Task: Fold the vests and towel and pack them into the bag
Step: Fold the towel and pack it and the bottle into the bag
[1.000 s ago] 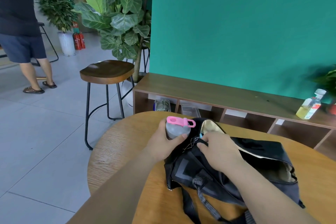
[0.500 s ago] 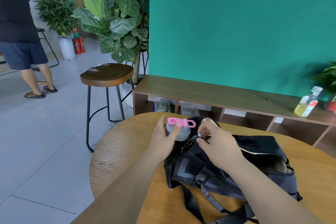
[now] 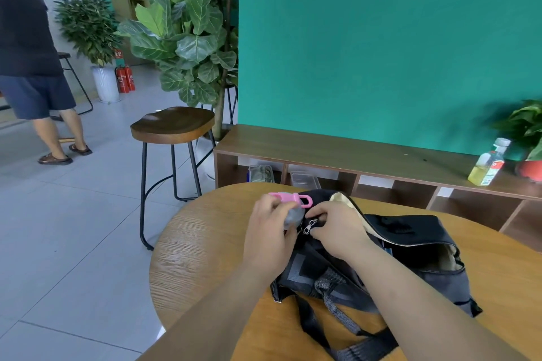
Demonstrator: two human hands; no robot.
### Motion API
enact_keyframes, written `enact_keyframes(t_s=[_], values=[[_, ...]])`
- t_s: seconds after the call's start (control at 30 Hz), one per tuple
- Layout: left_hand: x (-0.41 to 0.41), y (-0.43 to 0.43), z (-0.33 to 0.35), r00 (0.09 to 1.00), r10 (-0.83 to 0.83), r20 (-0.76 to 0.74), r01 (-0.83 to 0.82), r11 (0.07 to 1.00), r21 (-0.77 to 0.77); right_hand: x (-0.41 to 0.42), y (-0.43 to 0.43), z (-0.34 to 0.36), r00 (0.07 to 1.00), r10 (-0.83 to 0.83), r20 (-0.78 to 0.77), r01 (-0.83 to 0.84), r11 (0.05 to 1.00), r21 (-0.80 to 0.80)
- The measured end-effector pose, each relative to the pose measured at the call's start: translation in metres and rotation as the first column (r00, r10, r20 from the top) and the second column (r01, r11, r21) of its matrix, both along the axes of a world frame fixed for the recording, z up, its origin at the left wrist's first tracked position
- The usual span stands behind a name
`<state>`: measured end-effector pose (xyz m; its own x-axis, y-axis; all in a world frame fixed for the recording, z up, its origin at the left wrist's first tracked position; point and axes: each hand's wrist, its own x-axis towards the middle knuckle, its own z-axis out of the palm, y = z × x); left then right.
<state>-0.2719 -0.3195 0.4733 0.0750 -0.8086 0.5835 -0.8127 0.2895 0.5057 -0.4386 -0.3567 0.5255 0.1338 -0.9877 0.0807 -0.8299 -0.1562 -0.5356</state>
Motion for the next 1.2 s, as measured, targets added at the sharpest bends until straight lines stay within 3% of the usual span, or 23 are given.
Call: enact_keyframes(t_s=[0.17,0.27,0.43,0.6,0.77,1.07,1.2], values=[[-0.009,0.002,0.0,0.995,-0.096,0.018,0.095,0.994,0.059,-0.008,0.005,-0.009,0.922,-0.024,0.387,-0.007,0.997,0.079],[-0.012,0.001,0.001,0.994,-0.076,0.079,0.07,0.995,0.072,-0.01,0.008,-0.013,0.854,-0.027,0.52,-0.015,0.997,0.076],[-0.022,-0.006,0.011,0.983,0.006,0.183,-0.03,0.991,0.127,-0.005,0.011,-0.013,0.866,-0.051,0.498,0.074,0.997,-0.027],[-0.027,-0.011,0.022,0.978,0.028,0.209,-0.076,0.972,0.224,-0.002,0.015,-0.009,0.929,-0.088,0.359,0.146,0.98,-0.139],[-0.018,-0.019,0.036,0.938,-0.001,0.346,-0.107,0.95,0.294,-0.004,0.016,-0.006,0.953,-0.169,0.25,0.222,0.954,-0.201],[-0.009,-0.023,0.069,0.893,-0.049,0.448,-0.185,0.867,0.463,-0.039,0.018,0.007,0.871,-0.316,0.377,0.388,0.913,-0.13],[-0.001,-0.025,0.072,0.896,0.002,0.445,-0.265,0.805,0.531,-0.074,0.026,0.002,0.806,-0.379,0.454,0.471,0.876,-0.103]])
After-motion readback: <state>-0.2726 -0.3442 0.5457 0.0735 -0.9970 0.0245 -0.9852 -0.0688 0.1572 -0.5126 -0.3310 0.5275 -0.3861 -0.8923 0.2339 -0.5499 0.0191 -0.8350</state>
